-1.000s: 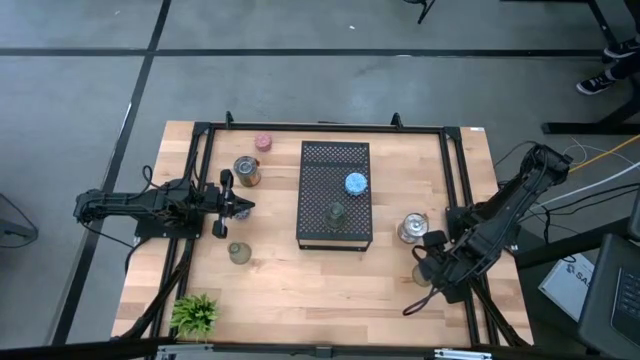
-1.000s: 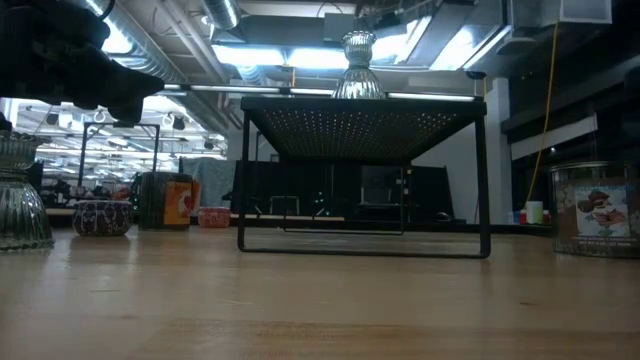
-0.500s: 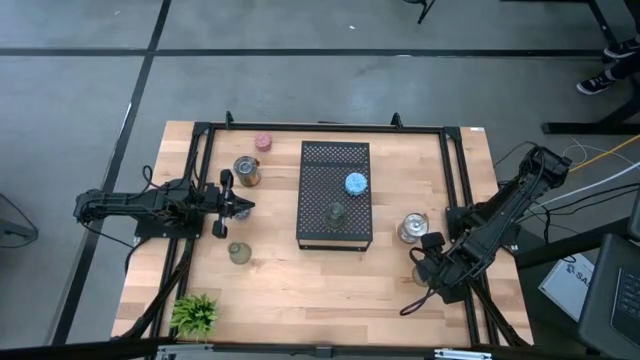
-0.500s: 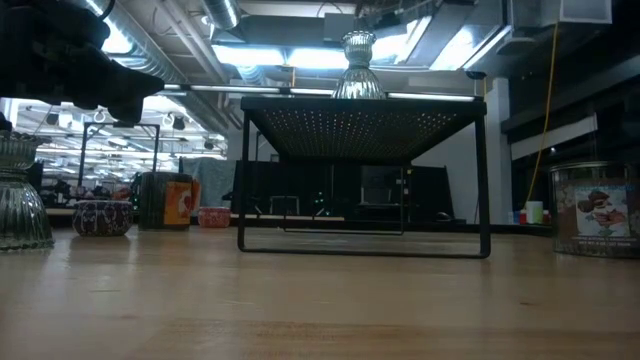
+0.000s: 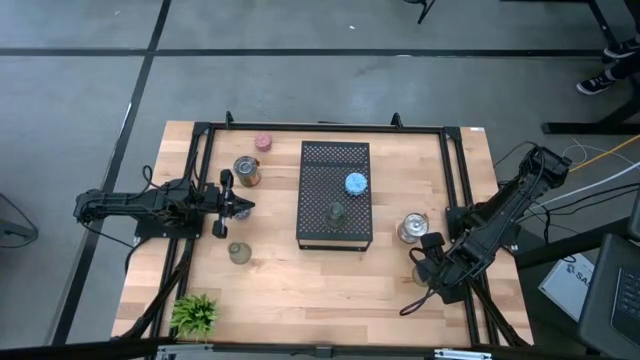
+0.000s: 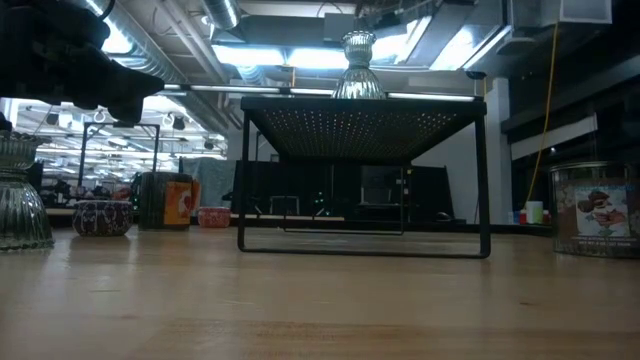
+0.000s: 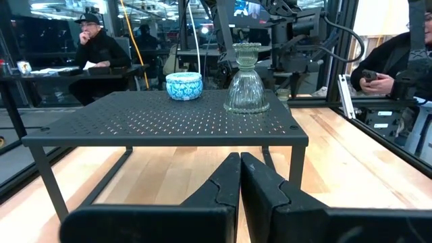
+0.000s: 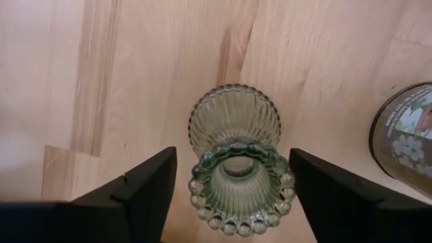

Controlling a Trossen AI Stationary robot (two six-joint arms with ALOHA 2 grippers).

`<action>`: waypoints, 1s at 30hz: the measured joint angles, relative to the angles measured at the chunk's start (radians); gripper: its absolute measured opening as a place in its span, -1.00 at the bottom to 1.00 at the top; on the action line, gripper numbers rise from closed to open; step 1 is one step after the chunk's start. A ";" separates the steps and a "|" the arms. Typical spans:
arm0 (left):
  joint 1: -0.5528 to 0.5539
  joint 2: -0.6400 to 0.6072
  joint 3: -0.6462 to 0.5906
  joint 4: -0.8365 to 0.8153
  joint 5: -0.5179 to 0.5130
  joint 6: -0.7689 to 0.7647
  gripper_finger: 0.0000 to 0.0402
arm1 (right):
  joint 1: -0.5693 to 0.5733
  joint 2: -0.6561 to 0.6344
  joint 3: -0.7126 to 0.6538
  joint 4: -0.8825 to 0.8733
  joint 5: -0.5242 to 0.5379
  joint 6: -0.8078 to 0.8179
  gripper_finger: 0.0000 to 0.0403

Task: Pick & Place candle stick holders
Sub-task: Put the bottom right glass candle holder on the shelf aligned with the other glass candle holder

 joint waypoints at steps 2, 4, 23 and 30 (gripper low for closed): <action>0.000 0.000 0.000 0.000 0.000 0.000 -0.97 | 0.000 0.000 0.000 0.010 0.001 0.000 0.34; 0.000 0.000 0.000 0.000 0.000 0.000 -0.97 | 0.000 0.000 0.000 0.028 0.001 0.000 0.28; 0.000 0.000 0.000 0.000 0.000 0.000 -0.97 | 0.000 0.000 0.000 0.058 0.023 0.000 -0.02; 0.000 0.000 0.000 0.000 0.000 0.000 -0.97 | 0.000 0.000 0.000 0.036 0.015 0.006 0.01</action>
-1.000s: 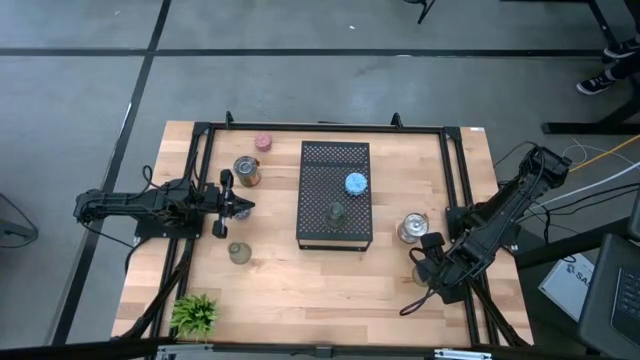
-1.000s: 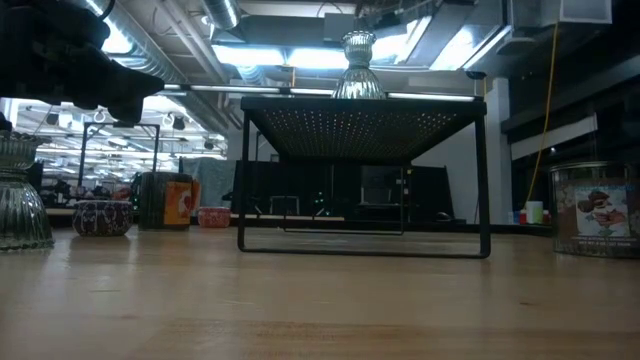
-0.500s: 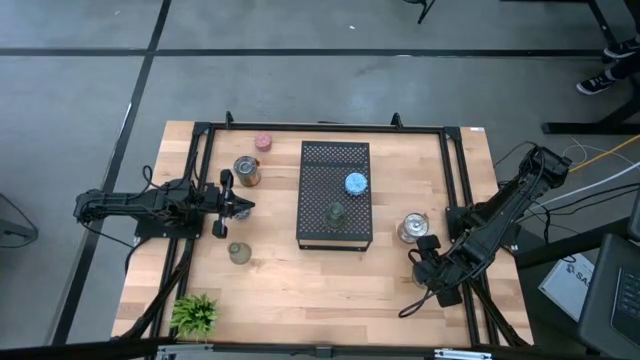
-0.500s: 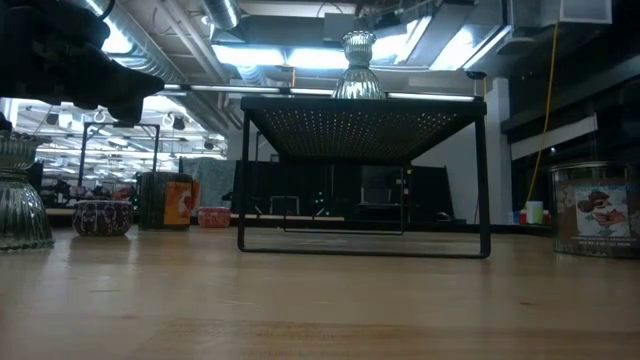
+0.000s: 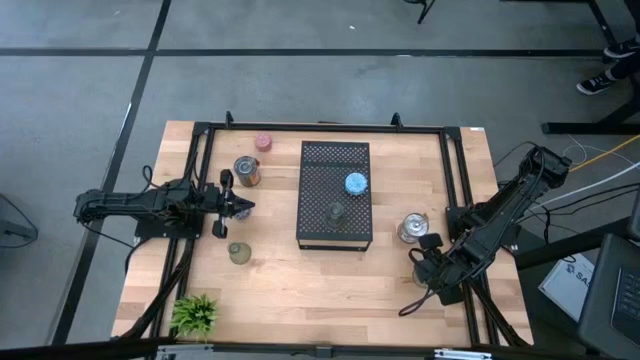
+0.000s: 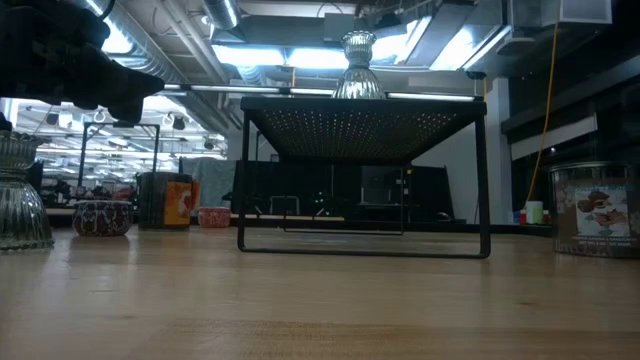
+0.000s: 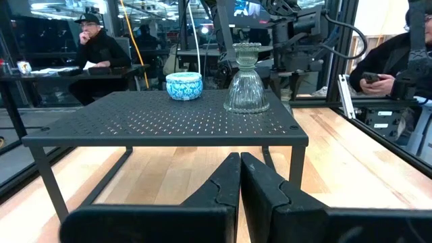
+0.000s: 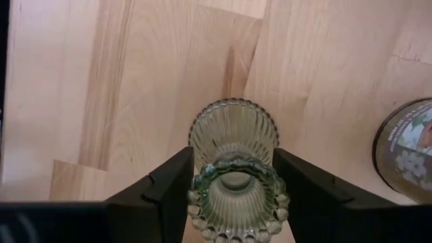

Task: Pick & Place candle stick holders
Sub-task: Put the bottom right glass candle holder on the shelf aligned with the other glass candle holder

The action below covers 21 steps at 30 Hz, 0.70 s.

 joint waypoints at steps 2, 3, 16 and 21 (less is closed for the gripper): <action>0.000 0.000 0.000 0.000 0.000 0.000 -0.97 | 0.000 0.000 0.000 -0.007 0.000 0.009 0.01; 0.000 0.000 0.000 0.000 0.000 0.000 -0.97 | 0.000 0.000 0.000 -0.008 0.000 0.011 0.01; 0.000 0.000 0.000 0.000 0.000 0.000 -0.97 | 0.000 0.000 0.000 -0.005 0.001 0.017 -0.01; 0.000 0.000 0.000 0.000 0.000 0.000 -0.97 | 0.000 0.000 0.000 -0.004 0.001 0.017 -0.08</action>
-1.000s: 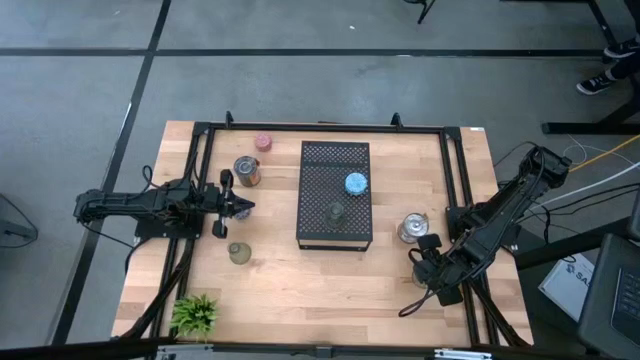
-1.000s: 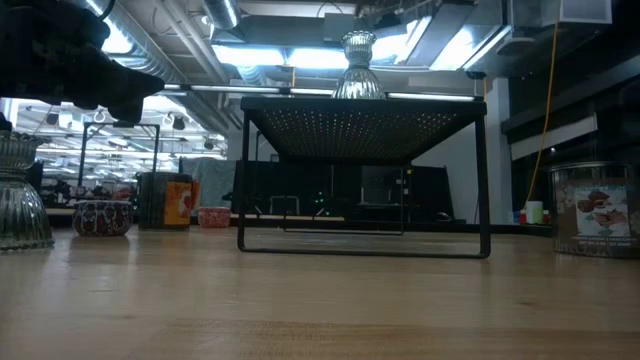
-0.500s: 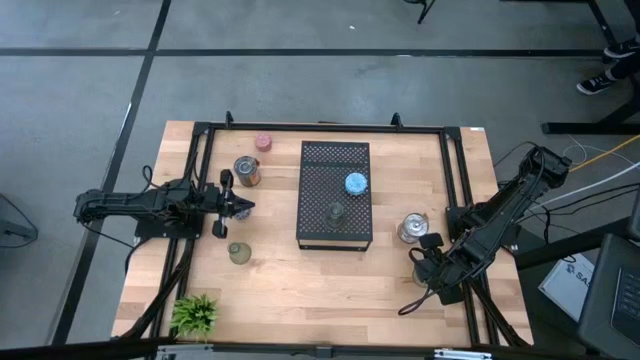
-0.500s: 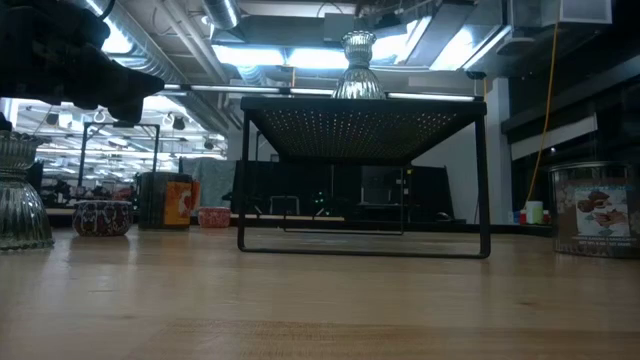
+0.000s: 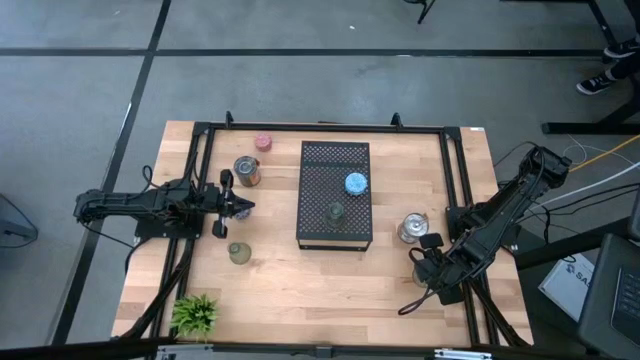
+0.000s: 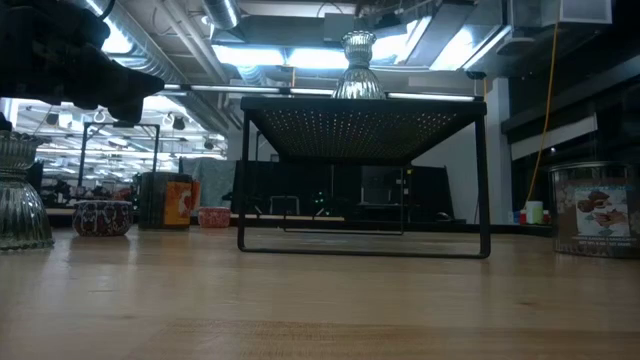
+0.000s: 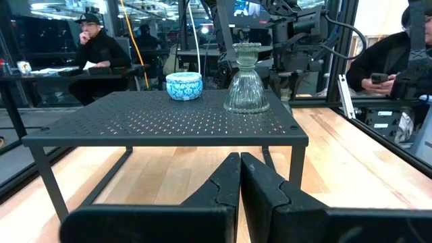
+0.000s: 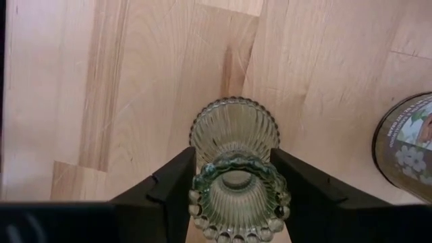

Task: Pick & Place candle stick holders
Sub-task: Put the bottom right glass candle holder on the shelf aligned with the other glass candle holder

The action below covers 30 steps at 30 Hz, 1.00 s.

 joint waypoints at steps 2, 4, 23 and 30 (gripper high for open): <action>0.000 0.000 0.000 0.000 0.000 0.000 -0.97 | 0.000 0.000 0.000 0.000 0.000 0.000 -0.11; 0.000 0.000 0.000 0.000 0.000 0.000 -0.97 | 0.000 0.000 0.000 0.000 0.000 0.000 -0.12; 0.000 0.000 0.000 0.000 0.000 0.000 -0.97 | -0.075 0.000 0.186 -0.149 -0.036 -0.004 -0.12; 0.000 0.000 0.000 0.000 0.000 0.000 -0.97 | -0.149 0.000 0.327 -0.257 -0.126 -0.007 -0.12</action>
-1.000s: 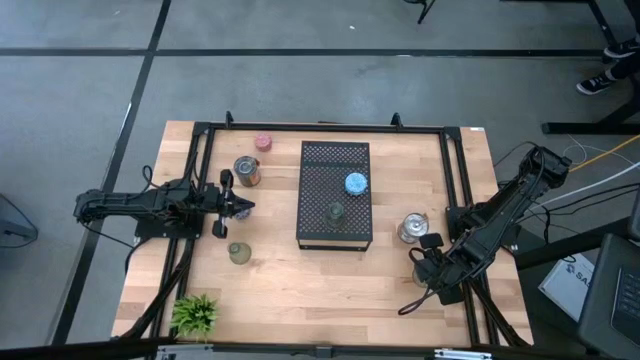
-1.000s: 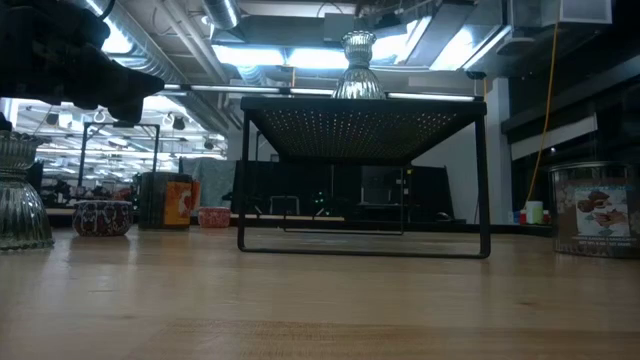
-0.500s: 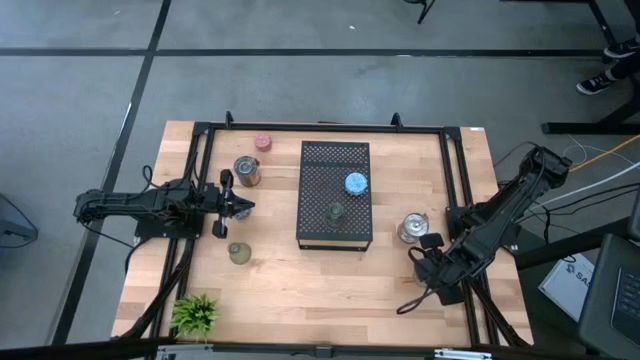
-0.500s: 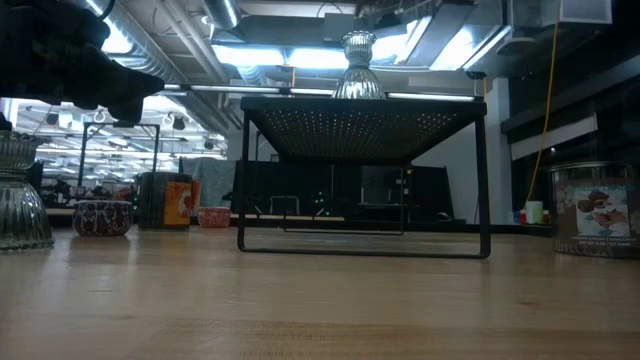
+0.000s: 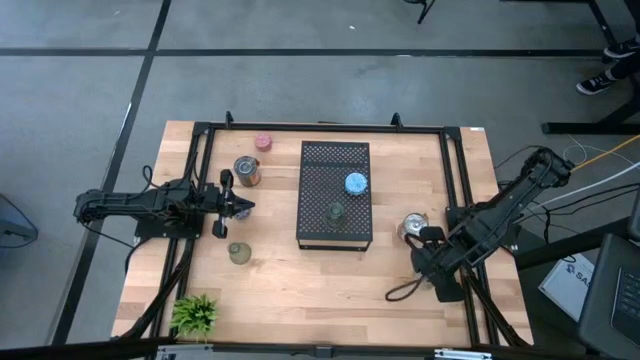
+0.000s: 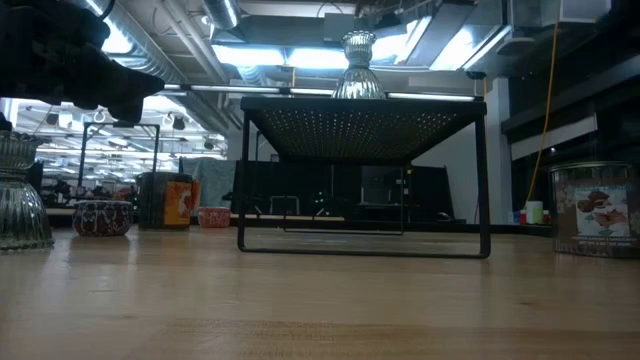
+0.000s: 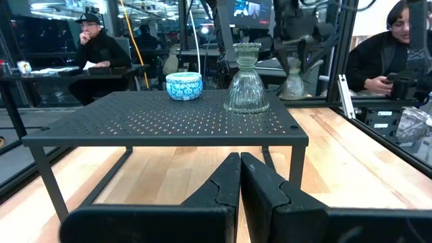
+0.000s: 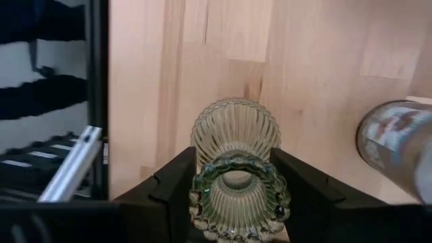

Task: Pick & Place candle stick holders
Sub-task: Put the bottom right glass candle holder on the shelf aligned with the other glass candle holder

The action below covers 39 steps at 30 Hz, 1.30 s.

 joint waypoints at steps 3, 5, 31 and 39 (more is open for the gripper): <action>0.000 0.000 0.000 0.000 0.000 0.000 -0.97 | -0.039 0.003 0.061 -0.056 -0.015 0.000 -0.12; 0.000 0.000 0.000 0.000 0.000 0.000 -0.97 | -0.070 0.013 0.104 -0.100 -0.017 -0.001 -0.12; 0.000 0.000 0.000 0.000 0.000 0.000 -0.97 | -0.475 0.343 0.598 -0.286 -0.002 -0.234 -0.12; 0.000 0.000 0.000 0.000 0.000 0.000 -0.97 | -0.557 0.411 0.631 -0.290 0.043 -0.248 -0.12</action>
